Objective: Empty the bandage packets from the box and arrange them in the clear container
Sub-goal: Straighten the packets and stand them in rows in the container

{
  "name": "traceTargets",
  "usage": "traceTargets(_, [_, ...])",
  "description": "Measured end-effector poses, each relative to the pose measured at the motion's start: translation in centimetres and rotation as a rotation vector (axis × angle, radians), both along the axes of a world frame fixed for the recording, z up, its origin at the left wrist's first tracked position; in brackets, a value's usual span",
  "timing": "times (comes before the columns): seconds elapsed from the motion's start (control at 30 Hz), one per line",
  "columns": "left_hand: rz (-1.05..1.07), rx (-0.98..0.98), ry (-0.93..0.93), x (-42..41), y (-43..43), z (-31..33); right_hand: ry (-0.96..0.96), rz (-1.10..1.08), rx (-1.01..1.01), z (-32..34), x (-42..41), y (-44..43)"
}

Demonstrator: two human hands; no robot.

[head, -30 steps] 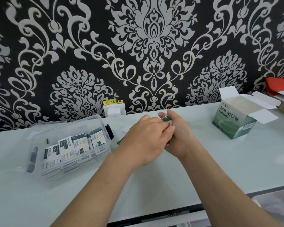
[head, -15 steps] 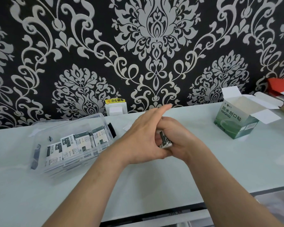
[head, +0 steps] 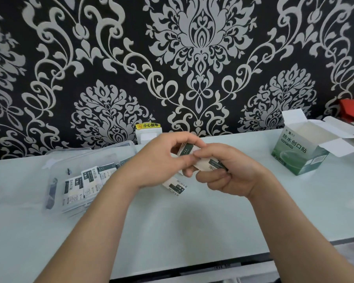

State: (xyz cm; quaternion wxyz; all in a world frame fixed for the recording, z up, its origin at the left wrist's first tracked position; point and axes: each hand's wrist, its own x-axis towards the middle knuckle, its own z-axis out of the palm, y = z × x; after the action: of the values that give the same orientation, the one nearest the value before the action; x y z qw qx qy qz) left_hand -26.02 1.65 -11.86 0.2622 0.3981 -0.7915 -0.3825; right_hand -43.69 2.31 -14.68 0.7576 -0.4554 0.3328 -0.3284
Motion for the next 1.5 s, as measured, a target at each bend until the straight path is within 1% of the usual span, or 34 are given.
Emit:
traceTargets(0.1, [0.009,0.043,0.116,0.9,0.0,0.6,-0.039,0.109,0.010,0.4,0.3,0.1])
traceTargets(0.23, [0.128,0.107,0.245,2.0,-0.1,1.1,-0.136,0.214,0.027,0.5,1.1,-0.2])
traceTargets(0.33, [0.226,0.102,0.306,3.2,-0.1,1.4,-0.186,0.188,0.027,0.5,2.7,-0.2])
traceTargets(0.4, [0.288,0.073,0.321,4.2,-0.1,1.7,-0.158,0.090,-0.038,0.9,4.1,0.0])
traceTargets(0.47, [0.395,0.019,0.315,5.5,-0.2,1.9,-0.044,-0.097,-0.159,1.2,5.5,0.1])
traceTargets(0.53, [0.519,-0.036,0.279,6.6,-0.4,2.0,0.161,-0.303,-0.328,1.4,6.8,0.2])
traceTargets(0.6, [0.615,-0.050,0.264,7.8,-0.5,1.9,0.314,-0.427,-0.479,1.3,8.1,0.2])
traceTargets(0.67, [0.685,-0.028,0.267,8.8,-0.7,1.8,0.406,-0.442,-0.622,1.1,9.3,0.4])
traceTargets(0.73, [0.731,0.006,0.246,9.8,-0.8,1.6,0.581,-0.389,-0.856,0.7,10.1,0.5])
traceTargets(0.8, [0.753,0.050,0.199,10.9,-1.0,1.3,0.722,-0.367,-1.043,0.4,10.8,0.3])
traceTargets(0.87, [0.743,0.095,0.132,11.5,-1.1,1.0,0.777,-0.381,-1.172,0.2,11.2,0.2])
traceTargets(0.9, [0.732,0.109,0.100,11.5,-1.2,0.9,0.799,-0.386,-1.205,0.3,11.2,0.3])
traceTargets(1.13, [0.712,0.099,-0.071,11.6,-1.9,-0.8,0.874,-0.350,-1.224,-0.1,11.6,-0.2])
traceTargets(1.17, [0.698,0.114,-0.046,11.5,-2.0,-0.8,0.875,-0.367,-1.236,-0.3,11.6,-0.4])
traceTargets(1.2, [0.680,0.162,0.041,11.4,-2.1,-0.7,0.868,-0.395,-1.245,-0.4,11.7,-0.4])
traceTargets(1.27, [0.637,0.324,0.316,11.2,-1.9,-0.1,0.828,-0.475,-1.242,-0.9,11.9,-0.6])
traceTargets(1.3, [0.613,0.383,0.414,11.0,-1.8,0.1,0.801,-0.520,-1.227,-1.1,11.9,-0.7])
traceTargets(1.33, [0.591,0.393,0.422,10.9,-1.8,0.1,0.777,-0.558,-1.205,-1.3,11.9,-0.8])
traceTargets(1.4, [0.542,0.359,0.318,10.6,-1.7,-0.3,0.749,-0.587,-1.167,-1.6,11.9,-1.1])
traceTargets(1.5, [0.543,0.295,0.206,10.2,-1.7,-0.7,0.779,-0.508,-1.138,-1.9,11.9,-1.4])
